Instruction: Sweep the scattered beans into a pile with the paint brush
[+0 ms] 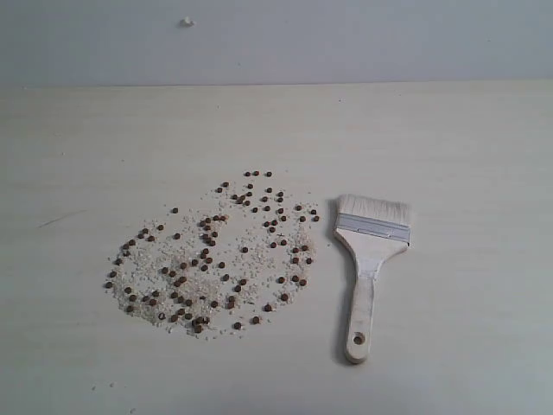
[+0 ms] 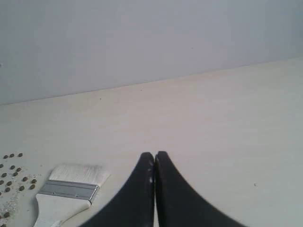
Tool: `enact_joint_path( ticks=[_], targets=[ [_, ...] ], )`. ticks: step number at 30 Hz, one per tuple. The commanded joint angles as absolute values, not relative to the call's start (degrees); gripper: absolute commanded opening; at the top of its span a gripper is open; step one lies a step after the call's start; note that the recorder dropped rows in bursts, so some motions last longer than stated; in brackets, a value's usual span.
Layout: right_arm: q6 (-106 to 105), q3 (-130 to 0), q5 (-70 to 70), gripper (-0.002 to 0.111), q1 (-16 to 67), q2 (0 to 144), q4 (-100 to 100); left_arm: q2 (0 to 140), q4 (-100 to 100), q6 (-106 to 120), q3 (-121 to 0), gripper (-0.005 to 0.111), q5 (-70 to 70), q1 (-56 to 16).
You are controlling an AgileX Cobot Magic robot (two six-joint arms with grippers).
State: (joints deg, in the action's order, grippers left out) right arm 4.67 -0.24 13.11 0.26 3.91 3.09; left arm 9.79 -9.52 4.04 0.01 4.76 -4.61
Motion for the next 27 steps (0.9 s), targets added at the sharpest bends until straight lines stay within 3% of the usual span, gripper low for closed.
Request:
enact_joint_path(
  ticks=[1, 17, 27],
  targets=[
    [4.68, 0.0, 12.64, 0.0, -0.15, 3.55, 3.05, 9.31, -9.9, 4.14, 0.0, 0.0, 4.75, -4.54],
    [6.44, 0.0, 10.69, 0.0, -0.15, 3.55, 4.56, 9.31, -9.9, 4.14, 0.0, 0.0, 4.75, -4.54],
    [27.65, 0.0, -5.46, 0.0, -0.15, 3.55, 16.18, 9.31, -9.9, 4.14, 0.0, 0.0, 4.75, -4.54]
  ],
)
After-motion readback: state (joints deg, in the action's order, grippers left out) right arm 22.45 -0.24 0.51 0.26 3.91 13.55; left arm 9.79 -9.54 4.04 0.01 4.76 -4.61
